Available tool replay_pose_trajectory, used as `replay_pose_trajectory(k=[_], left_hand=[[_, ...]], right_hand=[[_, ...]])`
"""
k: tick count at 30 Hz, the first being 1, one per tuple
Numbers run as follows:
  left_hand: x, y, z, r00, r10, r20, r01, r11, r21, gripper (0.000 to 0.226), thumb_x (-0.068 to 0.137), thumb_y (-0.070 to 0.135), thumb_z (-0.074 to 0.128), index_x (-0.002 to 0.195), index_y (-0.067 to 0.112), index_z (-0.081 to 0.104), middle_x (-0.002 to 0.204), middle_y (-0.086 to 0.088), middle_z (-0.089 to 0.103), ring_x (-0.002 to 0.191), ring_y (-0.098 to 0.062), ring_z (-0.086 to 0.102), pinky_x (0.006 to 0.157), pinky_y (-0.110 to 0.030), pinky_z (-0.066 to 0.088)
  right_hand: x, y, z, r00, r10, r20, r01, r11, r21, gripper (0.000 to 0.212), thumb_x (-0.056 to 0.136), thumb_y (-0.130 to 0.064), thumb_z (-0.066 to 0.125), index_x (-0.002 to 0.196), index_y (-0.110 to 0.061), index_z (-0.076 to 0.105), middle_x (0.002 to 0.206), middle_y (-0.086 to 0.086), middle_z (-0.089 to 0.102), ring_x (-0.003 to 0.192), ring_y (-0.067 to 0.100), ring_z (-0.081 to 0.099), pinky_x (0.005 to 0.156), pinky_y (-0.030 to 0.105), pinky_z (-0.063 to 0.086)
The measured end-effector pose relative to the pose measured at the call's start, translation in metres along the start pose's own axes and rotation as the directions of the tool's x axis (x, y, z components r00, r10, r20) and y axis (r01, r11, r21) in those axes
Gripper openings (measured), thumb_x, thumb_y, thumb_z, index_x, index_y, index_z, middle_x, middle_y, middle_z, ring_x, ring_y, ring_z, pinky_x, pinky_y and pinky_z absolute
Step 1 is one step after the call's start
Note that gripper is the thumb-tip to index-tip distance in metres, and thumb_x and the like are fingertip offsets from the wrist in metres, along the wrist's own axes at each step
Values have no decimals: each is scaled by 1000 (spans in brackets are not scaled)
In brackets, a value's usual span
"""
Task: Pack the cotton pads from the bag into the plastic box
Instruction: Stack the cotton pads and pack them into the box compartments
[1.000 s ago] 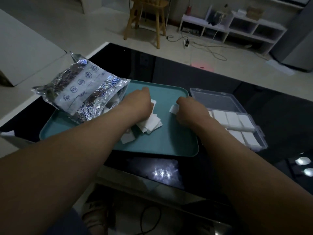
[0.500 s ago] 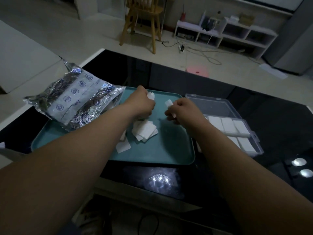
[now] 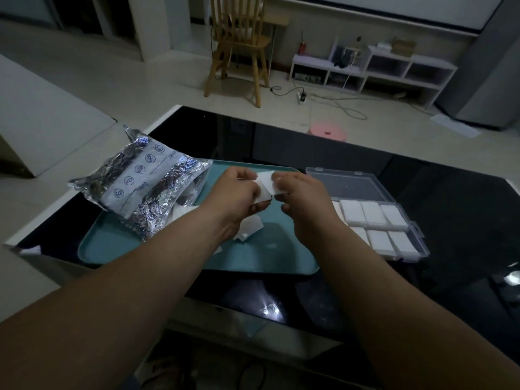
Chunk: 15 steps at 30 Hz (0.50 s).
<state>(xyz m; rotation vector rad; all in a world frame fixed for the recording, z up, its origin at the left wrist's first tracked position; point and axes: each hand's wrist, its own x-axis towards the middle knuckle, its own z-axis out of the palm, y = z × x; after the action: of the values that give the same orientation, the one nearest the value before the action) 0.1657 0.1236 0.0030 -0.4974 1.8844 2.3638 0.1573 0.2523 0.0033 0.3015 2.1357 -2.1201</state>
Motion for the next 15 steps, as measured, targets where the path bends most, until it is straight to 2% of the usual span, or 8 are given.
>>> replay_pose_trajectory(k=[4,6,8,10,15], left_hand=[[-21,-3,-8,997,10,-81,-11,1000,-19,42,92,-13,45,123,12,55,115,-17,62,95,-32,70,66,-34,64],[-31,-5,-13,996,-5,-90,2,999,-32,39,91,-12,44,122,10,55,114,-20,65,95,-34,72,64,-34,63],[-39,-7,-18,996,-13,-88,11,1000,-20,34,92,-11,43,118,8,56,112,-23,68,95,-37,73,62,-34,63],[-43,-11,-21,997,-14,-78,12,999,-34,27,95,-9,45,115,4,56,109,-25,70,89,-35,75,65,-37,65],[-50,-18,-29,997,-39,-63,32,993,-109,21,97,-10,41,107,2,55,104,-22,69,71,-21,74,65,-36,64]], right_hand=[[-9,1,-1,1000,-18,2,17,998,63,27,94,-5,67,116,-19,65,113,12,73,93,24,68,71,33,50],[-19,1,1,999,-8,52,3,996,92,18,96,-5,67,111,-14,65,106,12,73,86,22,68,68,31,52],[-30,6,7,997,-4,73,0,999,46,4,97,-7,67,101,-9,67,91,10,73,75,18,66,61,25,51],[-36,16,14,999,-29,16,29,998,-47,4,96,-11,70,92,-11,69,83,6,72,70,14,64,55,21,48],[-38,36,33,984,-117,-136,95,982,-160,10,95,-18,72,87,-15,68,85,1,73,76,12,67,66,26,52]])
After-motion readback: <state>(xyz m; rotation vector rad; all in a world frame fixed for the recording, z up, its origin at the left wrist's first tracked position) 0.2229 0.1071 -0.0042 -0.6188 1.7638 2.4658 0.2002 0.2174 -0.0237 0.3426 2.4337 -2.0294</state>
